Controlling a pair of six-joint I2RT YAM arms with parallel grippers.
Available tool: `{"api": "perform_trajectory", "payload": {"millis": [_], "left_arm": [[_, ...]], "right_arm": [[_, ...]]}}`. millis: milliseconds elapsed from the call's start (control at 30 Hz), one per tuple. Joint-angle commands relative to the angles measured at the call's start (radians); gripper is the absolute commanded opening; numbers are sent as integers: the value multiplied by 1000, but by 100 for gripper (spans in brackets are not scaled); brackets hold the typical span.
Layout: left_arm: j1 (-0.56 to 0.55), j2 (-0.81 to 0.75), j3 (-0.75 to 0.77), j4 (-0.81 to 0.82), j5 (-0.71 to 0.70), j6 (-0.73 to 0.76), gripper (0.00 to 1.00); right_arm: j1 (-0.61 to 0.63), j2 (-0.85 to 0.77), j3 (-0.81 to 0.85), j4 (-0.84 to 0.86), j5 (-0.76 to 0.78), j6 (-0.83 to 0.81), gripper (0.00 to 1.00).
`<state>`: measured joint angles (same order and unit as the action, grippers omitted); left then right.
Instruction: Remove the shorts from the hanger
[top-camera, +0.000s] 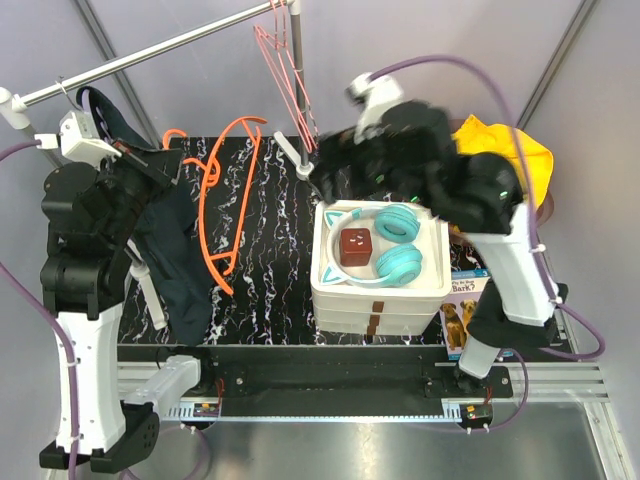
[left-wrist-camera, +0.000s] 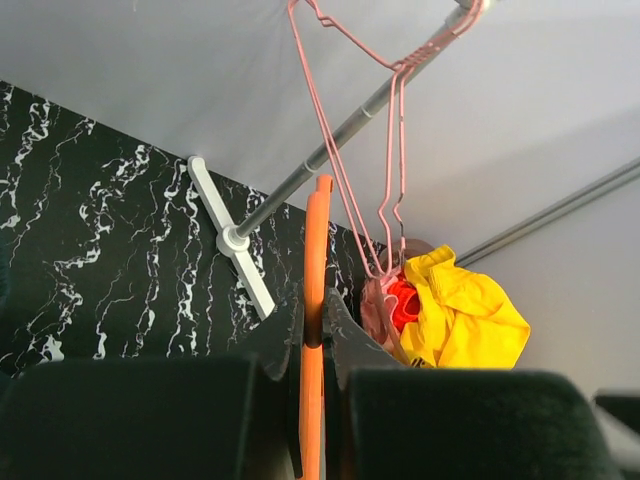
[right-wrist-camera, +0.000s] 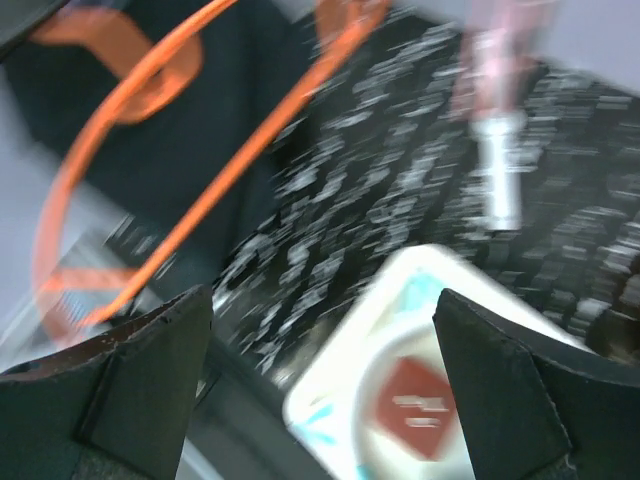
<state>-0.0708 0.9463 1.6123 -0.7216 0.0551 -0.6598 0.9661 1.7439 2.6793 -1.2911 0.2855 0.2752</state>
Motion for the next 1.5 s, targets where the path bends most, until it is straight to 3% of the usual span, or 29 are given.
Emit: {"api": "perform_trajectory", "payload": {"millis": [0,200,467,600,733,800,867,1067,1167,1267,1400,1467], "left_arm": [[-1,43,73,13,-76,-32,0],[-3,52,81,-22,-149,0,0],[-1,75,139,-78,-198,-61,0],[-1,83,140,-81,-209,-112,0],[-1,80,118,-81,-204,-176,0],[-4,72,94,-81,-193,-214,0],[-14,72,74,-82,-196,-230,0],[-32,86,77,-88,-202,-253,0],[-32,86,81,-101,-210,-256,0],[-34,85,87,-110,-198,-268,0],[-34,85,97,-121,-173,-299,0],[-32,88,110,-130,-150,-293,0]], "right_arm": [[232,45,-70,159,-74,-37,100],[376,78,-140,323,-117,-68,100],[442,242,-15,288,-89,-194,100],[447,269,-47,332,-7,-271,100],[375,281,-58,343,46,-271,88],[359,293,-38,339,98,-271,60],[353,305,-33,337,109,-304,44],[378,353,19,337,112,-304,47],[378,371,19,337,135,-317,59],[378,379,5,332,167,-321,61],[381,391,25,329,222,-323,49],[384,397,37,332,263,-321,24]]}}
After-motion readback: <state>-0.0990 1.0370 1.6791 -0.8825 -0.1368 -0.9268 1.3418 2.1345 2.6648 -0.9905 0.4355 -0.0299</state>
